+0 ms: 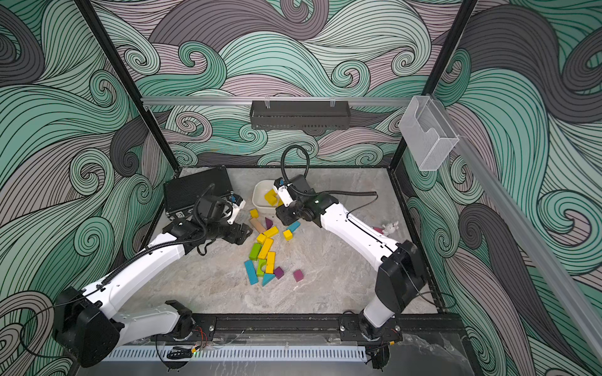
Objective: Pick out the yellow building blocks
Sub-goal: Pick up the building block from the center of the board.
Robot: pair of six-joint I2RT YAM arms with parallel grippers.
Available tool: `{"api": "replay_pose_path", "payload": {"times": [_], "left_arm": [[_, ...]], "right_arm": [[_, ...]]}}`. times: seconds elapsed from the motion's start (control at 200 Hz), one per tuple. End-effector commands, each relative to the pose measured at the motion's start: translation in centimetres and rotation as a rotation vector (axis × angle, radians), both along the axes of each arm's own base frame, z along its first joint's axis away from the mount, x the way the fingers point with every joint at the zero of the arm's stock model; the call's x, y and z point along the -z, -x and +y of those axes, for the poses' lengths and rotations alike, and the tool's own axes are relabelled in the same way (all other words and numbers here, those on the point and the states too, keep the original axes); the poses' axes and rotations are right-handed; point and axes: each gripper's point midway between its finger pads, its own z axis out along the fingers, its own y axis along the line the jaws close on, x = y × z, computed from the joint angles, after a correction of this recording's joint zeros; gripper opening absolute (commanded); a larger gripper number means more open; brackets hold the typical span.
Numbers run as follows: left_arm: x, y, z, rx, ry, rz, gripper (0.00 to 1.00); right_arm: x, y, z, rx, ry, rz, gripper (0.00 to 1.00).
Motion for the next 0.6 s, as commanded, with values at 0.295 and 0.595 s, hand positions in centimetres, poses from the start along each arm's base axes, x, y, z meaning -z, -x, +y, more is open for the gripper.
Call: {"api": "replay_pose_path", "payload": {"times": [0.295,0.595], "left_arm": [[1.8,1.1,-1.7,0.060,0.059,0.101,0.84],[3.7,2.1,-3.4,0.115,0.094,0.249,0.78]], "right_arm": [[4.4,4.7,-1.9,0.117,-0.034,0.173,0.50],[4.0,5.9,-3.0,0.085,-0.012,0.153,0.50]]}}
